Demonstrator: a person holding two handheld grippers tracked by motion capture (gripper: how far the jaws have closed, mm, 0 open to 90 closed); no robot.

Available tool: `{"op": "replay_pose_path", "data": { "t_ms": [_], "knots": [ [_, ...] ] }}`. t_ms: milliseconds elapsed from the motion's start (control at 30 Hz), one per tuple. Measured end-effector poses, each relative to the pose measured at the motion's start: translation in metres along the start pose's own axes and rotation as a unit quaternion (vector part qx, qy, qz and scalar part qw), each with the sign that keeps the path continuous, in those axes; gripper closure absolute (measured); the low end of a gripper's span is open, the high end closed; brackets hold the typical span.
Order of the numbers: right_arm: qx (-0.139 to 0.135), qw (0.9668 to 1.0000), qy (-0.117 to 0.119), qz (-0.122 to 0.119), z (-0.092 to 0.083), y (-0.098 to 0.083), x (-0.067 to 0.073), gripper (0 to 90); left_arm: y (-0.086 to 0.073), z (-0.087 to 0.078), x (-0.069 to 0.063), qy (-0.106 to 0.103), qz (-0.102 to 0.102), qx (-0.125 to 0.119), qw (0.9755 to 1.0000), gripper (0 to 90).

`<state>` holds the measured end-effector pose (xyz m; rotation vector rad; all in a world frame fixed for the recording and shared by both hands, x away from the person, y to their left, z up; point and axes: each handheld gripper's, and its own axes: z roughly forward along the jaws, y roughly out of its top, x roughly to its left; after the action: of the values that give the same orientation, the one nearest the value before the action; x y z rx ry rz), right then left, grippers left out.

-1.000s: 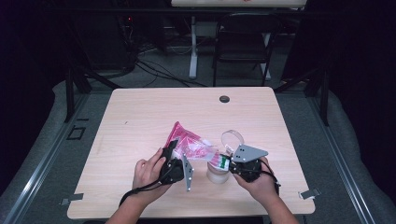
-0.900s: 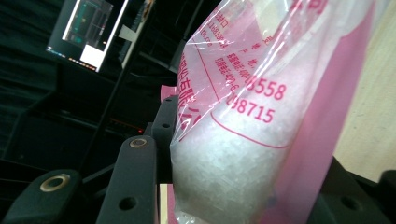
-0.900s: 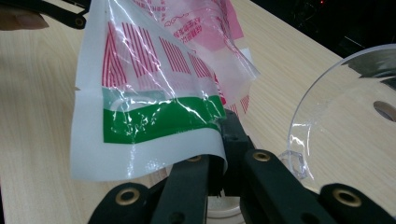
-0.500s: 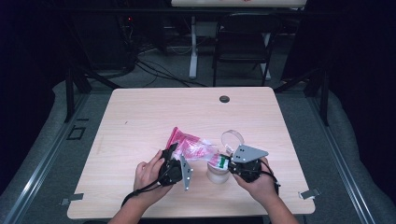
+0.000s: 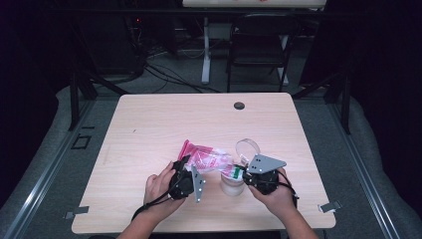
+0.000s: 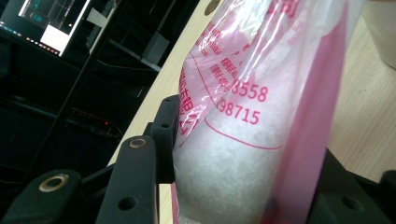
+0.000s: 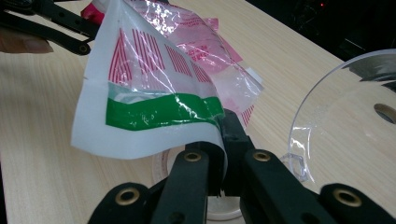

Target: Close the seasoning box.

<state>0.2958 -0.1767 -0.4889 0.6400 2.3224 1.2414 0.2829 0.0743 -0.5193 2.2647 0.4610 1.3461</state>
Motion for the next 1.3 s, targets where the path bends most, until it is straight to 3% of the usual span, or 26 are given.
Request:
{"op": "replay_pose_path", "data": {
  "t_ms": [700,1300],
  "knots": [
    [0.001,1.0,-0.003,-0.001,0.001,0.0,0.0,90.0,-0.003,0.005,-0.003,-0.034,-0.022,0.006,0.9992,60.9],
    [0.003,1.0,0.0,-0.003,0.002,0.0,0.001,89.9,-0.006,0.011,-0.005,-0.065,-0.045,0.013,0.9968,61.0]
  ]
}}
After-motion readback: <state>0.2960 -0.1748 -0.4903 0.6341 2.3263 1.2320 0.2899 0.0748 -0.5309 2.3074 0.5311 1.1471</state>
